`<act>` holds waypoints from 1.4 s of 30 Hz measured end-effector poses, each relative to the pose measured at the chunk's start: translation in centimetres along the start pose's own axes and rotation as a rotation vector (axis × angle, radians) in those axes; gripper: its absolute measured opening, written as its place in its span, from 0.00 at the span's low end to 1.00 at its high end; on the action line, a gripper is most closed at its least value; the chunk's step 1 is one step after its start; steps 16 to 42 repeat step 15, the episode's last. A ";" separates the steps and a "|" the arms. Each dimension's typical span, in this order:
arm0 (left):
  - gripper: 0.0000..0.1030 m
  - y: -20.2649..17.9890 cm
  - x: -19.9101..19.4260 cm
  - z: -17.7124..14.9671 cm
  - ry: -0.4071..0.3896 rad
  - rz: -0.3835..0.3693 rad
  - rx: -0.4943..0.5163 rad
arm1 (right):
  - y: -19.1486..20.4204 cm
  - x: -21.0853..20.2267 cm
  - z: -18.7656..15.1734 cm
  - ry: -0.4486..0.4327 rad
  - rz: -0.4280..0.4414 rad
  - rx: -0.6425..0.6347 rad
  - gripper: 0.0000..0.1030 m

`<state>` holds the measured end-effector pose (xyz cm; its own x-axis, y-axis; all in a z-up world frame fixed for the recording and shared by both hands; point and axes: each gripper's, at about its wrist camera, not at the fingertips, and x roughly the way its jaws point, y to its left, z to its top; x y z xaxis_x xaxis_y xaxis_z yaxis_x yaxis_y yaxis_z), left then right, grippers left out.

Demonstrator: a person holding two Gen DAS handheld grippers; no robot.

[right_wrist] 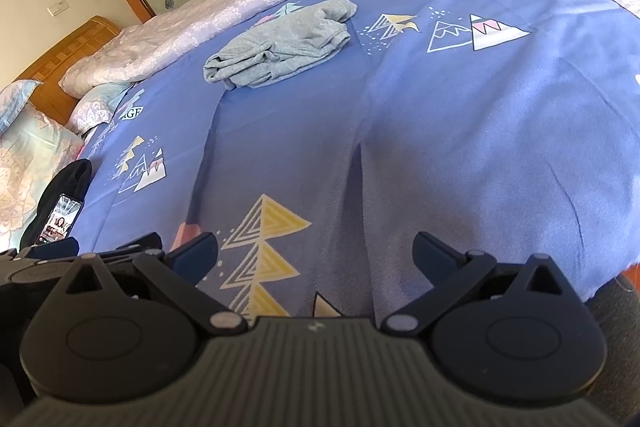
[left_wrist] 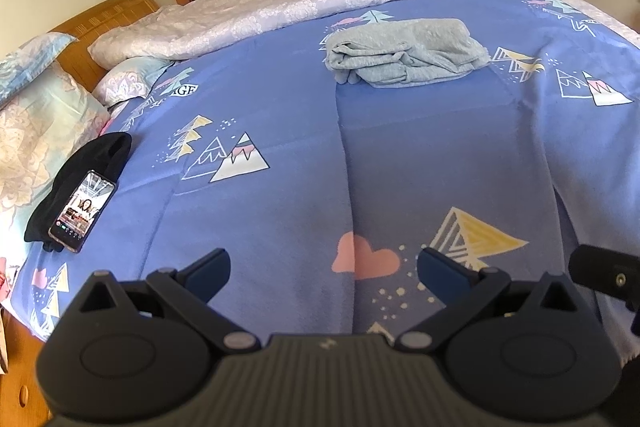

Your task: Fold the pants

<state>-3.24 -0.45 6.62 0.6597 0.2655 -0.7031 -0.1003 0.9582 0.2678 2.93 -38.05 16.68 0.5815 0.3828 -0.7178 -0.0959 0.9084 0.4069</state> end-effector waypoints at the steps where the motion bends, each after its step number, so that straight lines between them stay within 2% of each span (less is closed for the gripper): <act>1: 1.00 0.0 0.0 0.0 0.001 0.000 0.000 | 0.0 0.0 0.0 0.001 -0.001 0.001 1.00; 7: 1.00 -0.1 -0.1 0.0 -0.008 0.009 0.002 | 0.0 0.1 0.0 0.002 -0.001 0.003 1.00; 15: 1.00 -0.1 0.0 0.1 0.004 -0.051 -0.010 | 0.0 0.0 0.0 -0.007 -0.007 -0.008 1.00; 42: 1.00 -0.1 0.0 0.1 0.004 -0.051 -0.010 | 0.0 0.0 0.0 -0.007 -0.007 -0.008 1.00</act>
